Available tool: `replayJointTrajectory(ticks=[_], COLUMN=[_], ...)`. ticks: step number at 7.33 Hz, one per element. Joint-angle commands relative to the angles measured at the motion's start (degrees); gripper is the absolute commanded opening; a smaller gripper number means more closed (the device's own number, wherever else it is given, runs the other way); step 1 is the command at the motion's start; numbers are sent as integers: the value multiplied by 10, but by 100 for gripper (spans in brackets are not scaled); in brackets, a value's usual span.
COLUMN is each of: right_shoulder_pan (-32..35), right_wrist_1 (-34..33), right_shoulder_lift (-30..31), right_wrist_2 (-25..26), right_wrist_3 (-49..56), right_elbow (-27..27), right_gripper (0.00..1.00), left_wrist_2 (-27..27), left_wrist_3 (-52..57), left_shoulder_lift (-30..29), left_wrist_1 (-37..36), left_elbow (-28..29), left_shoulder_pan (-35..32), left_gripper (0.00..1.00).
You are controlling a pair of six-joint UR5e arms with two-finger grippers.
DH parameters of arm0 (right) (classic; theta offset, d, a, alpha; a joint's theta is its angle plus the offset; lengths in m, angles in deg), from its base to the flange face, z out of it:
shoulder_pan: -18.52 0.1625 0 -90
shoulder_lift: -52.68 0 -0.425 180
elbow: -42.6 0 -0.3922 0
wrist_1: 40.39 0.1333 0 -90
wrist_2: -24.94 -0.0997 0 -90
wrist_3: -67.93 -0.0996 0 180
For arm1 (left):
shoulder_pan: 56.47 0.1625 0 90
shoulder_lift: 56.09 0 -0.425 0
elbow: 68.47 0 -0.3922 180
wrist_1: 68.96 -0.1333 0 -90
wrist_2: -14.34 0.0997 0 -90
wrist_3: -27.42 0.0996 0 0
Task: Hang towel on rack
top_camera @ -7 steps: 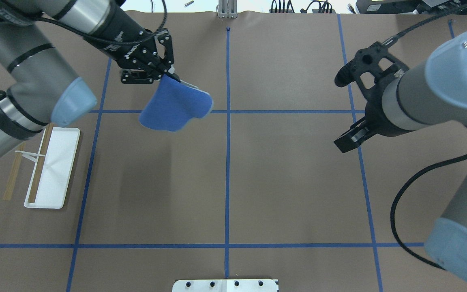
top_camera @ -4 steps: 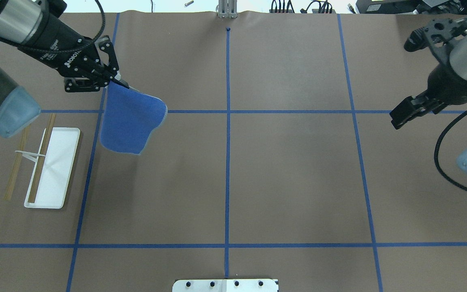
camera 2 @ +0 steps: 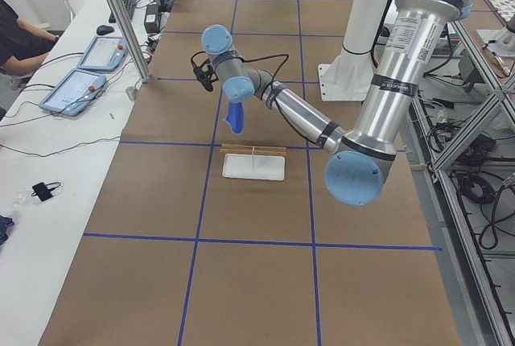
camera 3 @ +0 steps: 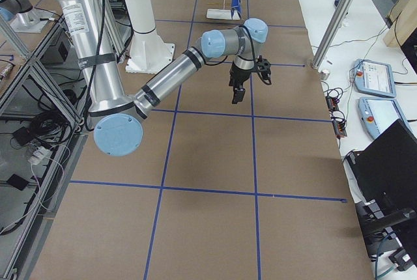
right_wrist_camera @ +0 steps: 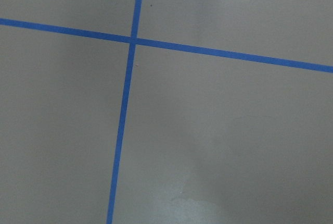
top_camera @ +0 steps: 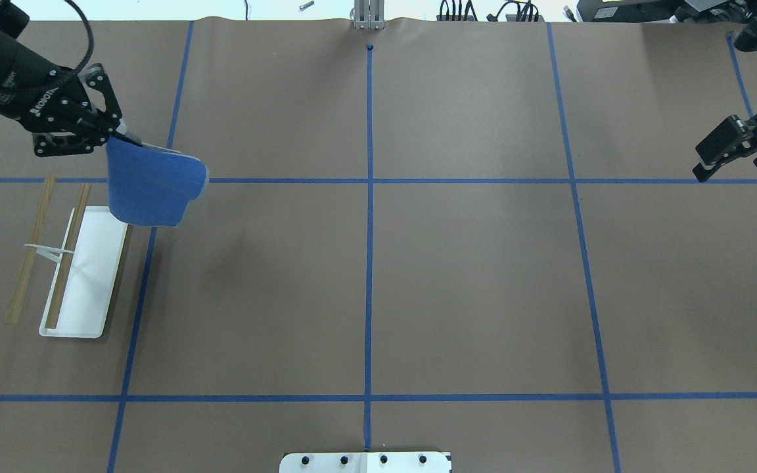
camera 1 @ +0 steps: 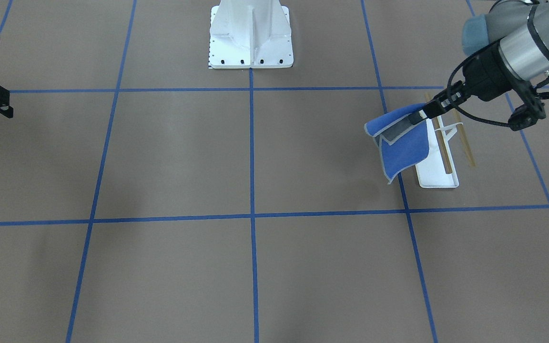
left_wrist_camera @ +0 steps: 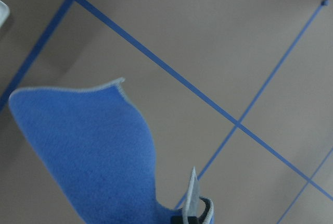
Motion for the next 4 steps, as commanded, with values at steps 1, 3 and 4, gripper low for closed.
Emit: replayJointTrajectory(ticks=[1, 3, 4], right_shoulder_pan=[27, 32, 35], right_wrist_1=[16, 18, 18], right_shoulder_lift=[11, 12, 14], right_wrist_2=[-3, -2, 0], right_wrist_3=[-2, -1, 2], right_elbow=[-1, -2, -3], right_gripper=[100, 100, 100], left_wrist_2=[3, 16, 16], left_wrist_3=[13, 20, 21], left_shoulder_lift=[73, 159, 176], left_wrist_1=[31, 111, 145], left_elbow=[0, 9, 23], left_shoulder_pan=[-6, -5, -7], left_gripper=[0, 0, 0])
